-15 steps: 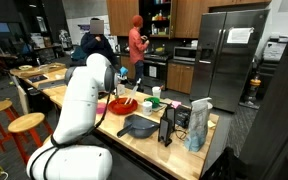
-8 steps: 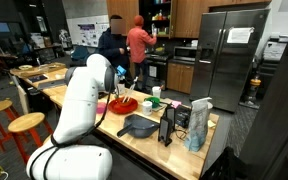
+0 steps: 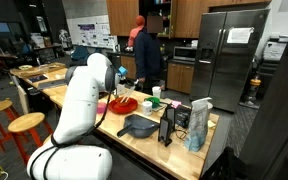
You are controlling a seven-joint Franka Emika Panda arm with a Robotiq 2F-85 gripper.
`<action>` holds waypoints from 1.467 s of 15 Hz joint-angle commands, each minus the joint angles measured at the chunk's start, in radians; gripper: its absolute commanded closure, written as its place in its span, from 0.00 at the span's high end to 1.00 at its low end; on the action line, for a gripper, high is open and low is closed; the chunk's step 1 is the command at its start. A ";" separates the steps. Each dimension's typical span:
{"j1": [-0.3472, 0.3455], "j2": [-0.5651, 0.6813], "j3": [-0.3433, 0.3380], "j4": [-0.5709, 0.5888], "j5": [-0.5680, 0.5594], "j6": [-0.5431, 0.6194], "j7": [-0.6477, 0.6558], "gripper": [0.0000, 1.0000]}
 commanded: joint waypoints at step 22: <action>-0.089 -0.038 0.072 -0.050 0.148 0.211 -0.189 0.02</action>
